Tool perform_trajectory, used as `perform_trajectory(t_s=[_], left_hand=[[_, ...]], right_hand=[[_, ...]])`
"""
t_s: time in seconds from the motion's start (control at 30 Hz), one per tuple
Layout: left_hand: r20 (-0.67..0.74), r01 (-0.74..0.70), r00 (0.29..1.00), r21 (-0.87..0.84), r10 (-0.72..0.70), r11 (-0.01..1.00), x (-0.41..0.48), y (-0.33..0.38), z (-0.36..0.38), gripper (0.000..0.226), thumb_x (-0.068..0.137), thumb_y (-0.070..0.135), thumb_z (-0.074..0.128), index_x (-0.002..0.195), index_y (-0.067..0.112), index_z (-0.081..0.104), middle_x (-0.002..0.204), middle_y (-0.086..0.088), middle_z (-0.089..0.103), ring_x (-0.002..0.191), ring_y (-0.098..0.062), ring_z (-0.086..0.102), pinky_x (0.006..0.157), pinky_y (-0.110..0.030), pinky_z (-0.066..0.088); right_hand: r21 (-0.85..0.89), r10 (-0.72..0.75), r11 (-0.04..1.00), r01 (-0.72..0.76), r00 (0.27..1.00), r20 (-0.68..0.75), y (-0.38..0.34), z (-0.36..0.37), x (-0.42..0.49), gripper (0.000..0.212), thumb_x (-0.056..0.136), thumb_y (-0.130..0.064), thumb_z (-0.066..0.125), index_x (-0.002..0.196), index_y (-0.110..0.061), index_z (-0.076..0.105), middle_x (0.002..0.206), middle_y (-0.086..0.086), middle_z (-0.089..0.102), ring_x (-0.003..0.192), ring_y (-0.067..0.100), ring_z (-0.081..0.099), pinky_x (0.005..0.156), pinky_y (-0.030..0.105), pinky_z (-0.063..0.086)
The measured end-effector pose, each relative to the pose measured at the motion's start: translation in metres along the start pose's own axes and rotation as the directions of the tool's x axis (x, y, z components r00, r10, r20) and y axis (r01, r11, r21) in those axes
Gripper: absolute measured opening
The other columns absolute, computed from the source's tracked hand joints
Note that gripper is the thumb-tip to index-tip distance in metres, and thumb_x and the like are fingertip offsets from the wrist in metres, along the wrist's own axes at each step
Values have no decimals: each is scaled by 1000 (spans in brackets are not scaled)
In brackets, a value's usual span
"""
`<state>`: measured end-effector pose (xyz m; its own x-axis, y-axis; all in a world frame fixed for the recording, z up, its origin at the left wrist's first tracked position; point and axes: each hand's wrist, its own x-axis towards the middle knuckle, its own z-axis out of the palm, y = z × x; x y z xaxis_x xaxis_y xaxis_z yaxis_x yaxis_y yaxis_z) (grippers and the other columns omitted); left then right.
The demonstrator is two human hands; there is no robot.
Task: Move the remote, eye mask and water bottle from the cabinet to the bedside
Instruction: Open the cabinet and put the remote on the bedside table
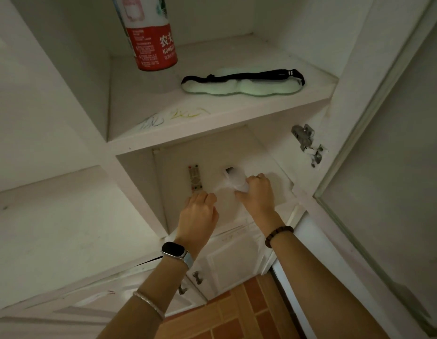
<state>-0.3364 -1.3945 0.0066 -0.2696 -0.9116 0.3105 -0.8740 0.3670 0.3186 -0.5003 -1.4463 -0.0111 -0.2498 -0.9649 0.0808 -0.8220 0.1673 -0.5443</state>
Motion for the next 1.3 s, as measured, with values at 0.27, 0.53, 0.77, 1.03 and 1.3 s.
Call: perform_trajectory(t_s=[0.27,0.53,0.77,1.03,1.3], left_hand=[[-15,-7,1000,-14,7,1000,-19,-1,-6,21,78,1,63,98,8,63,89,-8,64,79,-25,61,71,-37,54],[-103,66,991,-143,-81,987,-58,6,-26,28,90,12,56,117,8,54,99,-8,65,87,-23,62,78,-36,53],[-121,202,957,-382,-265,902,-117,3,-36,34,90,9,57,122,9,48,98,-7,66,89,-20,61,80,-33,51],[-108,321,901,-486,-420,813,-204,-17,-51,29,90,7,58,119,9,54,101,-2,65,90,-12,62,83,-17,49],[-76,457,695,-721,-715,521,-316,-34,-82,34,90,22,60,122,15,49,90,0,71,84,-6,68,78,-27,56]], right_hand=[[31,-53,998,53,999,-3,-5,-15,-17,39,84,-20,70,113,4,57,113,18,51,100,29,55,77,28,50],[173,-262,951,255,965,22,-14,-51,-101,40,88,-16,65,124,-7,50,116,11,56,103,24,57,75,22,45],[249,-341,920,302,931,131,-9,-38,-183,45,85,-16,69,125,-12,48,120,6,53,109,18,53,79,17,41],[281,-435,887,366,867,244,-24,-9,-240,46,85,-18,69,126,-15,48,121,3,53,110,16,53,79,16,45],[316,-586,808,497,728,356,-75,24,-318,48,86,-26,69,128,-19,47,124,1,53,111,15,53,86,26,52]])
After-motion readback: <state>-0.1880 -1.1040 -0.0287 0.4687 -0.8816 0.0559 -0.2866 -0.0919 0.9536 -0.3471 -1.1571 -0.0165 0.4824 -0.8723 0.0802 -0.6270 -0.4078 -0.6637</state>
